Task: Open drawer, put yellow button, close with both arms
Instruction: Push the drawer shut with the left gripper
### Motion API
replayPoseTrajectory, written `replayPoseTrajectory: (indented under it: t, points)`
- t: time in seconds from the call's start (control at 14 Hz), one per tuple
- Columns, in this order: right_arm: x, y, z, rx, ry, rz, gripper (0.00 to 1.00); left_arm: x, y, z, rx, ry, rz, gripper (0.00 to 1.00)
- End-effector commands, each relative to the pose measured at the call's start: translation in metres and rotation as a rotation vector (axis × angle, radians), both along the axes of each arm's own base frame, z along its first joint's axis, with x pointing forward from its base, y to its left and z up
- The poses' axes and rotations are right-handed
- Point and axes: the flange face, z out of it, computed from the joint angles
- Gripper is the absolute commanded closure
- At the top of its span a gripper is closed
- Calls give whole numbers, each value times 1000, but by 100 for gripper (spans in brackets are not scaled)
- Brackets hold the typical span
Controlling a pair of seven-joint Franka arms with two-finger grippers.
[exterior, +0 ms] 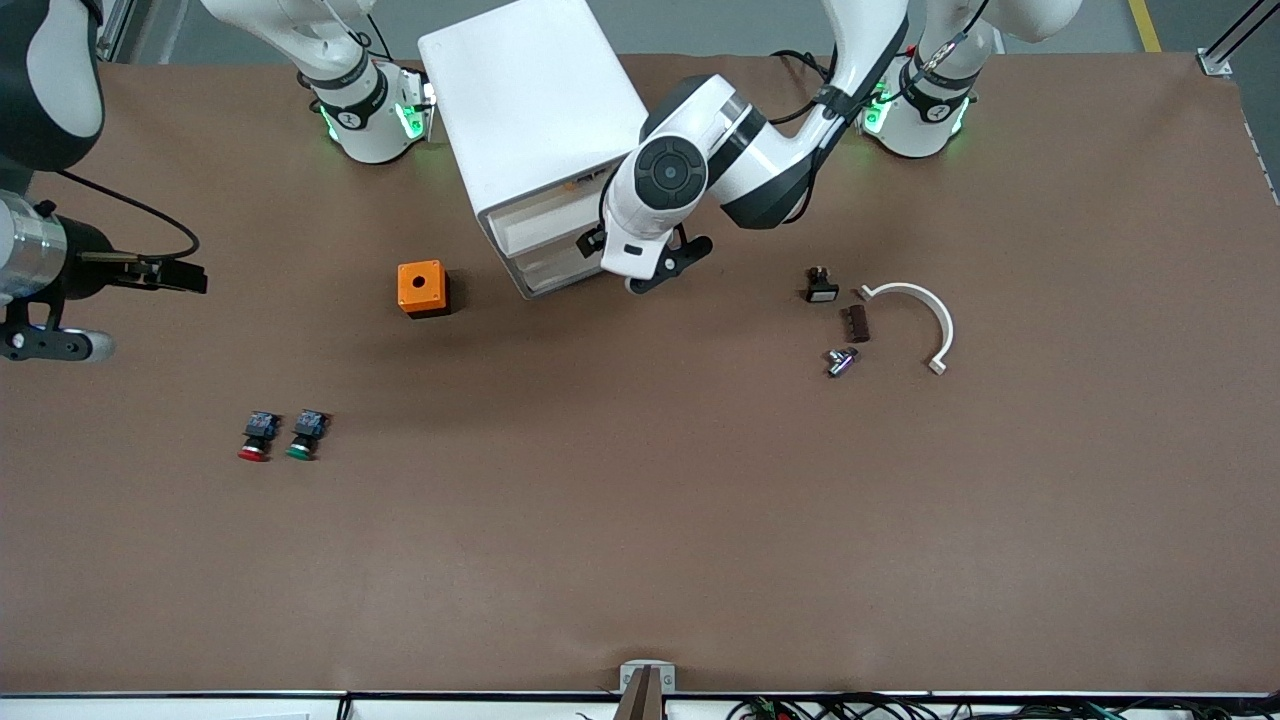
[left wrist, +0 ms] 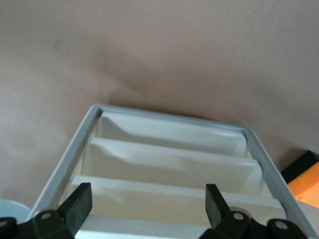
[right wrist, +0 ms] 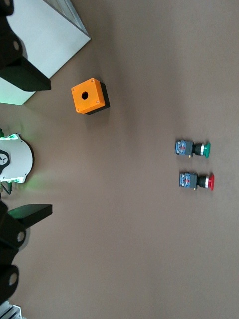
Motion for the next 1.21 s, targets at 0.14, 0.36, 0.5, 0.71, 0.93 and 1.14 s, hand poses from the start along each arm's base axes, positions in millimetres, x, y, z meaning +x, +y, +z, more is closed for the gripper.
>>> replayPoseTrajectory:
  t: [0.14, 0.36, 0.5, 0.71, 0.93, 1.14]
  points:
    - [-1, -23, 23, -3, -31, 13, 0, -21, -24, -3, -40, 73, 48, 0]
    - [-5, -27, 50, 1, -56, 0, 0, -33, -34, -9, -40, 94, 43, 0]
    - [-8, -32, 53, 4, -55, -9, 0, -37, -37, -9, -44, 105, 42, 0]
    - [-26, -26, 71, -2, -47, -4, 0, -28, -30, -8, -49, 93, 42, 0]
    - [-34, -25, 85, 0, -72, -5, 0, 23, 7, 2, -49, 59, 124, 0]
    - [-47, -27, 101, 11, -96, -10, 0, 93, 58, 36, -48, -36, 194, 0]
